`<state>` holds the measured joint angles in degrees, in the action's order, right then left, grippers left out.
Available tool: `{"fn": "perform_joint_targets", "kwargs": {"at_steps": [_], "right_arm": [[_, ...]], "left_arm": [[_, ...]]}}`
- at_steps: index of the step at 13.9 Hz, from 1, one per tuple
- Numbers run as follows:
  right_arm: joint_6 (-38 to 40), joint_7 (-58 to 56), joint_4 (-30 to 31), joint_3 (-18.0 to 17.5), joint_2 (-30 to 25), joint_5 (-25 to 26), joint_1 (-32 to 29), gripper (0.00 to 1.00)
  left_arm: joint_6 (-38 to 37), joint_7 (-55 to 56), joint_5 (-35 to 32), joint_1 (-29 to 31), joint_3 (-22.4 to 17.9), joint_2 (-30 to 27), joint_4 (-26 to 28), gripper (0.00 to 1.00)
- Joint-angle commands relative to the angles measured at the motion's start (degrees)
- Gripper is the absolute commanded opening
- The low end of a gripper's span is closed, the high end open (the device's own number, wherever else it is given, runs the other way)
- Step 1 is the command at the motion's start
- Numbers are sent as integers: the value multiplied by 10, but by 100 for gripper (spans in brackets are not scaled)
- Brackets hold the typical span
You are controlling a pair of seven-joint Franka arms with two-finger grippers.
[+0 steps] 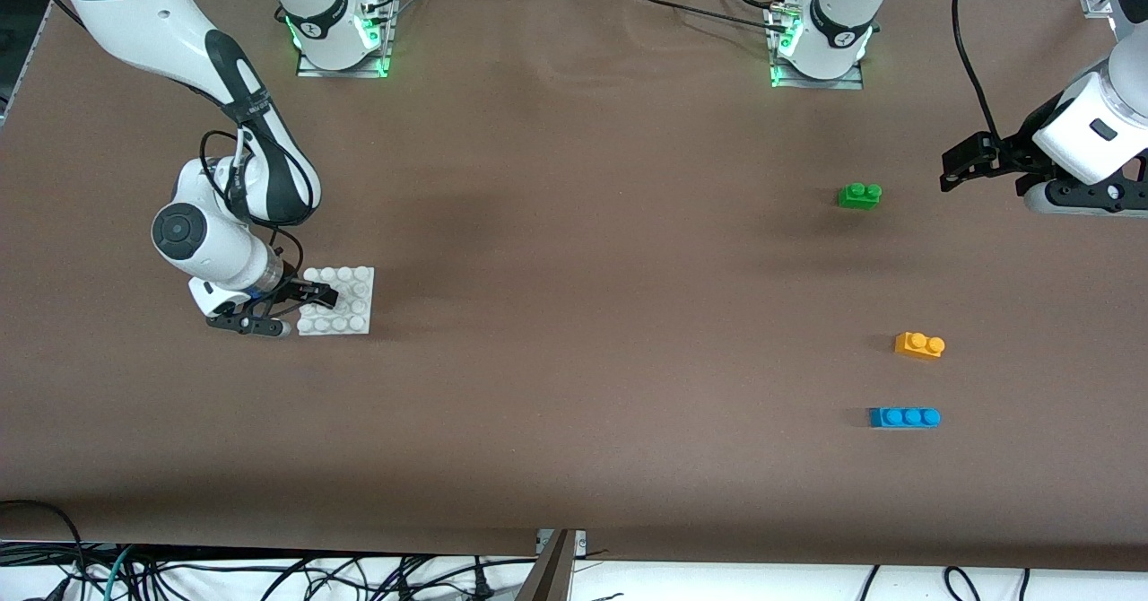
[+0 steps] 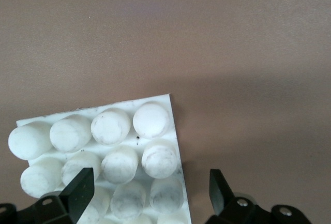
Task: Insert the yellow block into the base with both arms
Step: 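Reach the right gripper down to the white base plate, then grip the white plate with the right gripper and slide it toward the blocks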
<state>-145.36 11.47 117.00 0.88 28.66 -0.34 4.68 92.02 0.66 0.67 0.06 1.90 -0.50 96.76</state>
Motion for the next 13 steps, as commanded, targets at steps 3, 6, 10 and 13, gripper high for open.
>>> {"fn": "perform_joint_targets", "kwargs": {"at_steps": [3, 6, 10, 13], "right_arm": [[-30, 4, 14, -6, 8, -3, -5, 88], [-30, 5, 13, -6, 10, -2, -5, 76], [-37, 8, 10, -7, 10, -2, 2, 76], [-42, 17, 7, -7, 14, -3, 23, 76]], "left_arm": [[-11, -11, -17, 1, 1, 3, -13, 100], [-11, -11, -17, 1, 1, 3, -12, 100], [-11, -11, -17, 1, 1, 3, -13, 100], [-11, -11, -17, 1, 1, 3, -13, 100]]}}
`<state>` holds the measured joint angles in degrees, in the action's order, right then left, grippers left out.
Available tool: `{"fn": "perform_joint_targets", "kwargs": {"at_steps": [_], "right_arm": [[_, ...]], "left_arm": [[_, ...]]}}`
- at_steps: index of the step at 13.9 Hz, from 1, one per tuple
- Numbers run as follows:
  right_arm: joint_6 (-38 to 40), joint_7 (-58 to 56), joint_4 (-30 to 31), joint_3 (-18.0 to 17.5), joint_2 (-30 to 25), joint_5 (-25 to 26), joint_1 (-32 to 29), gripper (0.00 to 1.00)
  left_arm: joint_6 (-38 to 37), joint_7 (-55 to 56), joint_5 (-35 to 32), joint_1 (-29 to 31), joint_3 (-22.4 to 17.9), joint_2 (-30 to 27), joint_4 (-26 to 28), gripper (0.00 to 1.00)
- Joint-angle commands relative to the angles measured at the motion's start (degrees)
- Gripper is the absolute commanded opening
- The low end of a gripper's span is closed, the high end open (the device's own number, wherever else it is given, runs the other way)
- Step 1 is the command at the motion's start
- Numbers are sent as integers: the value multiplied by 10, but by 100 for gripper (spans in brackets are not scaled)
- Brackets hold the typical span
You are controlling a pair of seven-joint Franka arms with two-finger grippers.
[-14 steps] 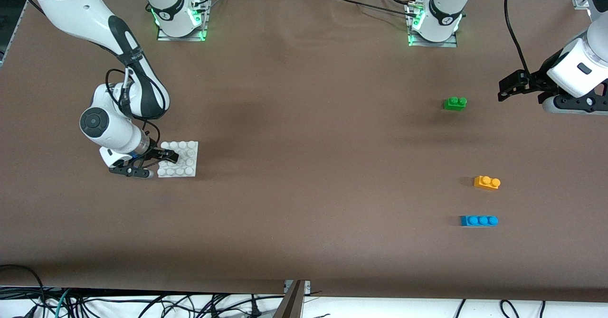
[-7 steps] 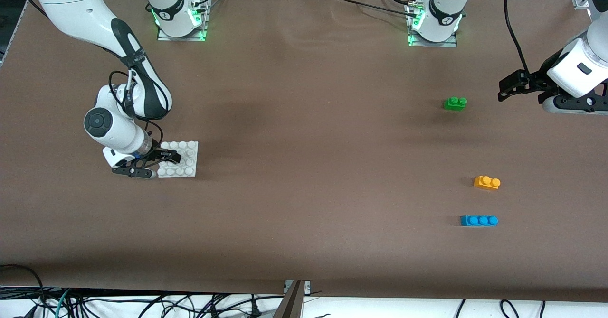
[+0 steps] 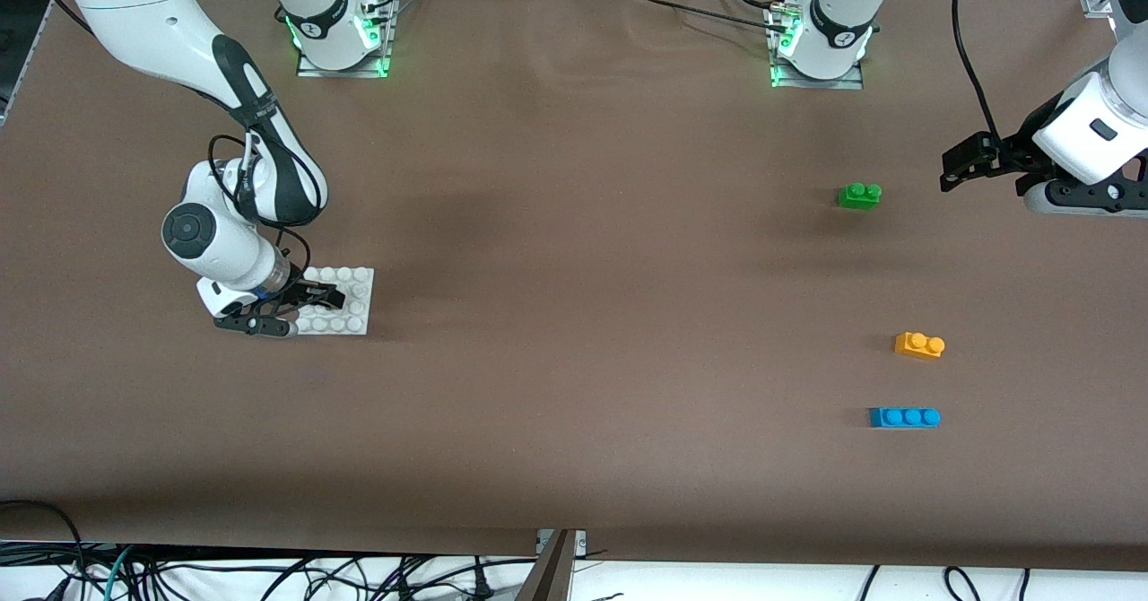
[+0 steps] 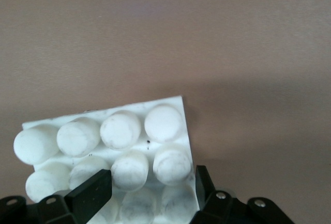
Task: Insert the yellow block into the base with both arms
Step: 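Grip the white plate with the right gripper and slide it toward the blocks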
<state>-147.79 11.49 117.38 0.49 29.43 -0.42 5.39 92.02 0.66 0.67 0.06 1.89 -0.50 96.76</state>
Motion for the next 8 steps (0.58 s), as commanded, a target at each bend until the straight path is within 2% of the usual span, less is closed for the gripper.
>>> {"fn": "perform_joint_targets", "kwargs": {"at_steps": [1, 8], "right_arm": [[-21, 35, 3, -3, 8, -1, 27, 77], [-21, 161, -50, -3, 40, -1, 119, 77]], "left_arm": [[-11, -11, -17, 1, 1, 3, -12, 100], [-11, -11, -17, 1, 1, 3, -13, 100]]}}
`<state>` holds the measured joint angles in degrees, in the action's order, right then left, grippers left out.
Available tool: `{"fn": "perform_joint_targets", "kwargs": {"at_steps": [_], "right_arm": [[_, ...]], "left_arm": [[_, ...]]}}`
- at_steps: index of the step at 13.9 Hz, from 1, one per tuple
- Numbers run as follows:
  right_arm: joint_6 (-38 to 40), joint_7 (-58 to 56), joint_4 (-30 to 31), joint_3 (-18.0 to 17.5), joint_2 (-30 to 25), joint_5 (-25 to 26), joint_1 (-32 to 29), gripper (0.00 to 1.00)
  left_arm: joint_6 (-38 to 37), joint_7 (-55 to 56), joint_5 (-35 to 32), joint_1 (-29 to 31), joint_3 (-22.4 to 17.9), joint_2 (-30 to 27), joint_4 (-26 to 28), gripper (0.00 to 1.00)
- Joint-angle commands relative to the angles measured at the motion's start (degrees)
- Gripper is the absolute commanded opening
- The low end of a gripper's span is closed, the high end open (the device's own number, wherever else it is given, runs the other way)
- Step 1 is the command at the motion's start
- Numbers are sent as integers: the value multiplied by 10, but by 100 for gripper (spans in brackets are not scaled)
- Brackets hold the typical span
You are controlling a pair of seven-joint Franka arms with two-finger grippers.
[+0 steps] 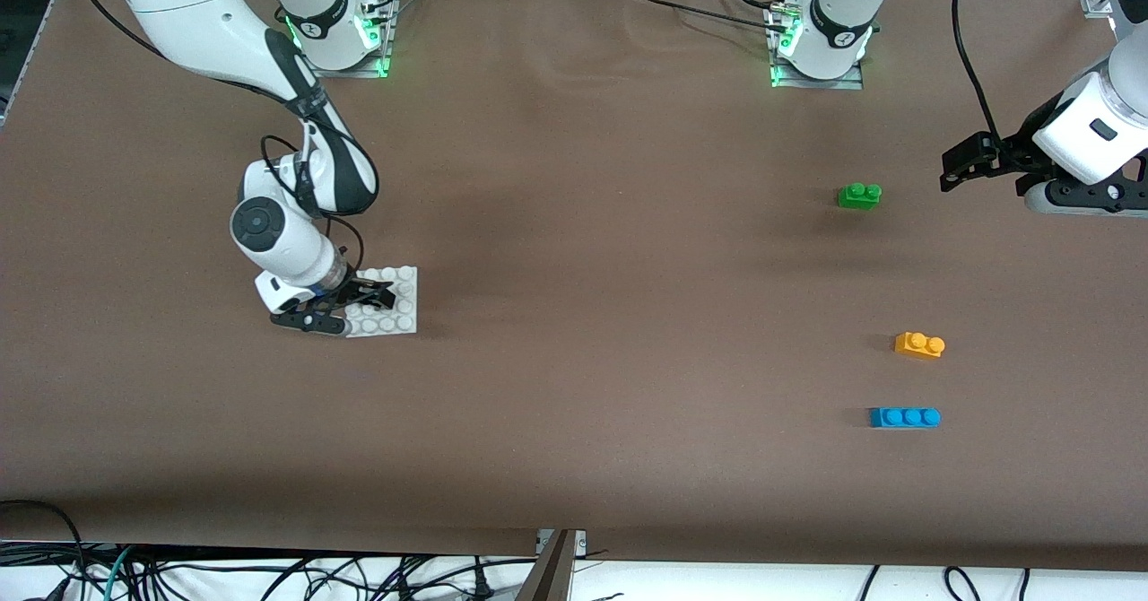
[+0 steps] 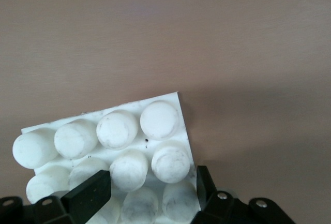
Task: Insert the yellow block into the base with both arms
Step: 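Grip the white plate with the right gripper and slide it toward the blocks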
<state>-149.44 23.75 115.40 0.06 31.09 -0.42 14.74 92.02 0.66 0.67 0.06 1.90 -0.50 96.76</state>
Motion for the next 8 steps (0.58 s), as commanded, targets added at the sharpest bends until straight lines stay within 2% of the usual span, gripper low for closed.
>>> {"fn": "perform_joint_targets", "kwargs": {"at_steps": [1, 8], "right_arm": [[-4, 53, -46, 1, 31, -1, 38, 77], [-3, 188, -139, 2, 100, 1, 150, 77]], "left_arm": [[-11, -11, -17, 1, 1, 3, -13, 100], [-11, -11, -17, 1, 1, 3, -13, 100]]}}
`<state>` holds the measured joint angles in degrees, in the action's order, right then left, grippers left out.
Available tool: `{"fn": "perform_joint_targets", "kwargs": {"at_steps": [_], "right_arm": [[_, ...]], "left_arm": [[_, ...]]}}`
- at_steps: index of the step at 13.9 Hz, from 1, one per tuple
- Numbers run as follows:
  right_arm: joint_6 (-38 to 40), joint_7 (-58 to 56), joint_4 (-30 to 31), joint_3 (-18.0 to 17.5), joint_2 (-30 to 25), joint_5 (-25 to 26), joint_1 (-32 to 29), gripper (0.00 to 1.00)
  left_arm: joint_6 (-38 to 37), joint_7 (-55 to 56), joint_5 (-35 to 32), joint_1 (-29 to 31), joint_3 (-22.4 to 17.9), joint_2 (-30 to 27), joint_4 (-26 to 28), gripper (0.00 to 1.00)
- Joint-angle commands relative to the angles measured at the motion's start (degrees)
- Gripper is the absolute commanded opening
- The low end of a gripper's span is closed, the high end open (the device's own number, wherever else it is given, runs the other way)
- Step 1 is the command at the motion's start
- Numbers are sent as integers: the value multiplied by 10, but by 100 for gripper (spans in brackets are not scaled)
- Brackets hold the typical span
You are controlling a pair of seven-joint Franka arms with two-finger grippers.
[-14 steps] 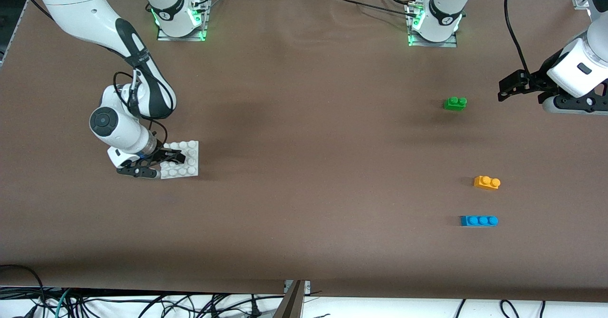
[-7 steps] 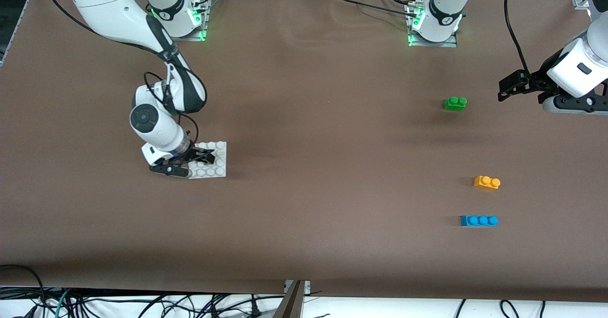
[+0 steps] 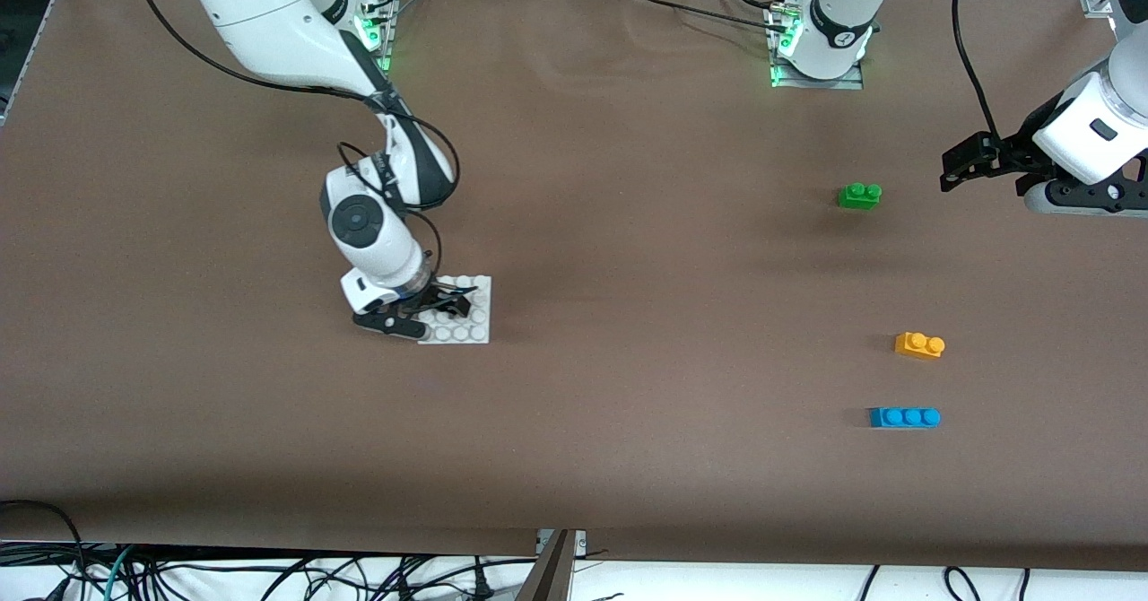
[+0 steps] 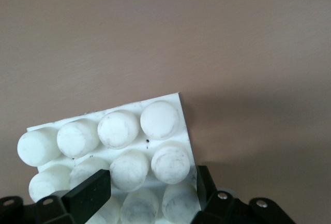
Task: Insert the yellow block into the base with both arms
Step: 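Grip the white plate with the right gripper and slide it toward the blocks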
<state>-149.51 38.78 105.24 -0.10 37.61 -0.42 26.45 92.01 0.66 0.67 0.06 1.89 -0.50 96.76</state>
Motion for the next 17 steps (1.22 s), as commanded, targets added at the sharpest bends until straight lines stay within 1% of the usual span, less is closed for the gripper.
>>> {"fn": "perform_joint_targets", "kwargs": {"at_steps": [1, 3, 7, 11, 14, 17], "right_arm": [[-2, 58, -50, 4, 46, 3, 51, 77], [-1, 94, -82, 4, 65, 6, 81, 77], [1, 117, -136, 5, 98, 6, 131, 77], [-2, 138, -151, 5, 113, 7, 172, 77], [0, 181, -186, 5, 132, 7, 196, 77], [0, 187, -195, 5, 134, 5, 200, 77]], "left_arm": [[-11, -11, -17, 1, 1, 3, -12, 100], [-11, -11, -17, 1, 1, 3, -13, 100], [-11, -11, -17, 1, 1, 3, -13, 100], [-11, -11, -17, 1, 1, 3, -13, 100], [-11, -11, -16, 1, 1, 3, -13, 100], [-11, -11, -17, 1, 1, 3, -13, 100]]}}
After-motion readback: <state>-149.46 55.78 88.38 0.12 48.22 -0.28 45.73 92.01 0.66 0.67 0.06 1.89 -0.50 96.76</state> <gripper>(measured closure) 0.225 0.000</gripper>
